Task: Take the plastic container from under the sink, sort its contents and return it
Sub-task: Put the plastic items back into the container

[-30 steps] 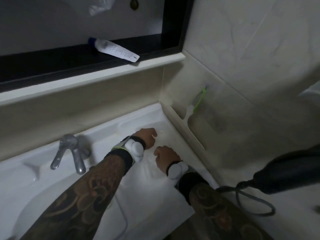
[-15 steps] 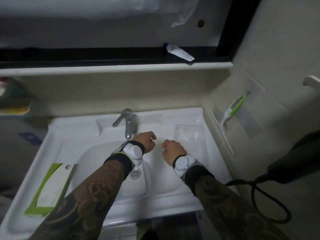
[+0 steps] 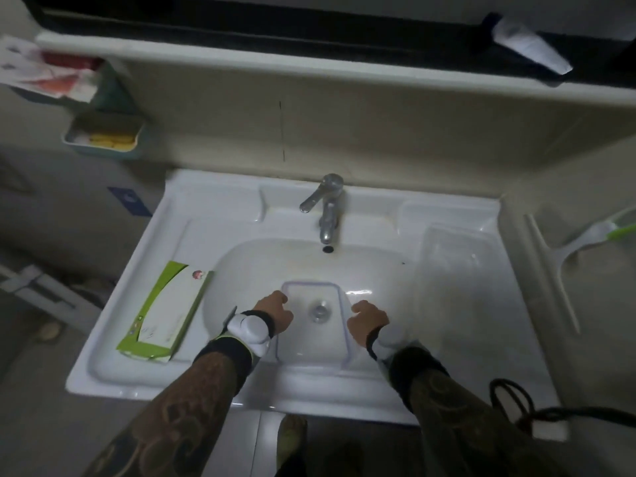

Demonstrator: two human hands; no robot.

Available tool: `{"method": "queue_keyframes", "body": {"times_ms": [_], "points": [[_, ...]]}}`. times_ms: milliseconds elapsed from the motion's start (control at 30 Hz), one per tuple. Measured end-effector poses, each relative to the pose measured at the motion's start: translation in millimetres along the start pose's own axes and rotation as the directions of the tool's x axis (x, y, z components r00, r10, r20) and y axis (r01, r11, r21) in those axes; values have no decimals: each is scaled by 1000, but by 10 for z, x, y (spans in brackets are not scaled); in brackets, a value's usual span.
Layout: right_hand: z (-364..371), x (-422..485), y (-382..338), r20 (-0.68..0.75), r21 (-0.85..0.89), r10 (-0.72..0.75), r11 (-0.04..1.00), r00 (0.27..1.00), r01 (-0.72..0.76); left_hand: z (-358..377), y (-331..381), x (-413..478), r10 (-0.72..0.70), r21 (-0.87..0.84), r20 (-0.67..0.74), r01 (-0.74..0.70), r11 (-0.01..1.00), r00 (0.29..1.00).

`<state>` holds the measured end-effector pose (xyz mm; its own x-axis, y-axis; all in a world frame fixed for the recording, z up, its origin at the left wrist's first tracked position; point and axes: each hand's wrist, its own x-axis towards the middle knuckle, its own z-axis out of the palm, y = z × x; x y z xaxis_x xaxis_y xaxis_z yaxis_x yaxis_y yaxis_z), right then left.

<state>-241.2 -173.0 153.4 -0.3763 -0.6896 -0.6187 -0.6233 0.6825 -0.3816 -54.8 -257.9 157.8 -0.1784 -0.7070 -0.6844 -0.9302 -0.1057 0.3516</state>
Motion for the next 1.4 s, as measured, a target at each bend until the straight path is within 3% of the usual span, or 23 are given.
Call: {"method": "queue_keyframes", "body": {"times_ms": [133,300,533,1000,1400], "points": [[156,180,160,32,13,105,994,994,-105,142,-149,209,-77,64,-16,78,995,997],[286,267,226,142,64,168,982,976,-179,223,-241,375,-131,18,58,130,991,990],[282,175,276,101,136,198,968,975,-211,210,-189,328,-93,-1,57,93,996,994],[-266,-429,415,16,122,81,989,997,-83,48,191,-355,-4,32,-41,5,999,999],[-1019,-813,737,-152,204,43,979,988,-11,-49,885,-749,203,116,-146,-187,975,968]]}}
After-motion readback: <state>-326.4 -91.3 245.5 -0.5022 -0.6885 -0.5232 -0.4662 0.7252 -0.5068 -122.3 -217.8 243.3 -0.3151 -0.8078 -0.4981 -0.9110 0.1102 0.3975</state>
